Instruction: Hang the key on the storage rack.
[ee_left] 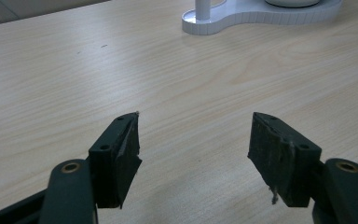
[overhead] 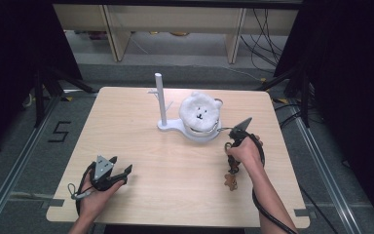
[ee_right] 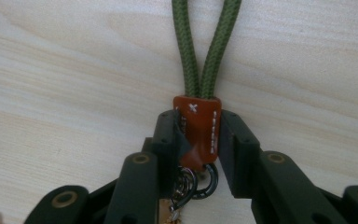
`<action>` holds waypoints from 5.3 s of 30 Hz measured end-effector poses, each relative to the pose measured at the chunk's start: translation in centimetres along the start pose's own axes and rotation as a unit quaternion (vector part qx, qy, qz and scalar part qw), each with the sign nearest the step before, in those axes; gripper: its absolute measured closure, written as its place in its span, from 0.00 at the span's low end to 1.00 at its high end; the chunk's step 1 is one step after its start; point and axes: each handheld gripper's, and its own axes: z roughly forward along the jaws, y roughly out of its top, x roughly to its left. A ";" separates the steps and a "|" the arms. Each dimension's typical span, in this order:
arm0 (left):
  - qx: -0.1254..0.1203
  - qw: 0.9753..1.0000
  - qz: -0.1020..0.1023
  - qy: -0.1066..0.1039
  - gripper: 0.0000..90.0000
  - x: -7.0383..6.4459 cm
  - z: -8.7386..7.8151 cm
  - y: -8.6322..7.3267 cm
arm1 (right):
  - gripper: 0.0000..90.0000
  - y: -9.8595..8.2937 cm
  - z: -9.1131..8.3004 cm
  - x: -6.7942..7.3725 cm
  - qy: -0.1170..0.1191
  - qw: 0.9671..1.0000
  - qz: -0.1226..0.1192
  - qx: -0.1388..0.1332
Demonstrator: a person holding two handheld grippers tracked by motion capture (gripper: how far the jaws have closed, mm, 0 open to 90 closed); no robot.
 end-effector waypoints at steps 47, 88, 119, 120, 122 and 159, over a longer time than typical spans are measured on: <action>0.001 1.000 0.005 -0.001 0.37 -0.1 0.0 0.0 | 0.75 0.0 0.4 0.4 -0.018 0.998 -0.061 -0.015; 0.000 1.000 0.001 0.001 0.37 0.0 0.0 0.0 | 0.77 -5.6 -3.6 -0.1 0.058 0.956 -0.136 -0.254; -0.031 0.999 -0.012 -0.010 0.38 -0.3 -0.5 1.1 | 0.76 -7.6 -3.0 6.6 0.124 0.879 -0.210 -0.408; -0.034 0.999 -0.014 -0.016 0.38 -0.4 -0.6 1.2 | 0.76 -7.6 -3.0 6.6 0.124 0.879 -0.210 -0.408; -0.038 0.999 -0.023 -0.027 0.38 -0.7 -0.8 1.6 | 0.76 -7.7 -3.0 7.0 0.130 0.875 -0.212 -0.416; -0.106 0.969 -0.069 -0.211 0.65 -5.2 -0.4 10.2 | 0.76 -8.0 -1.5 13.4 0.160 0.812 -0.288 -0.482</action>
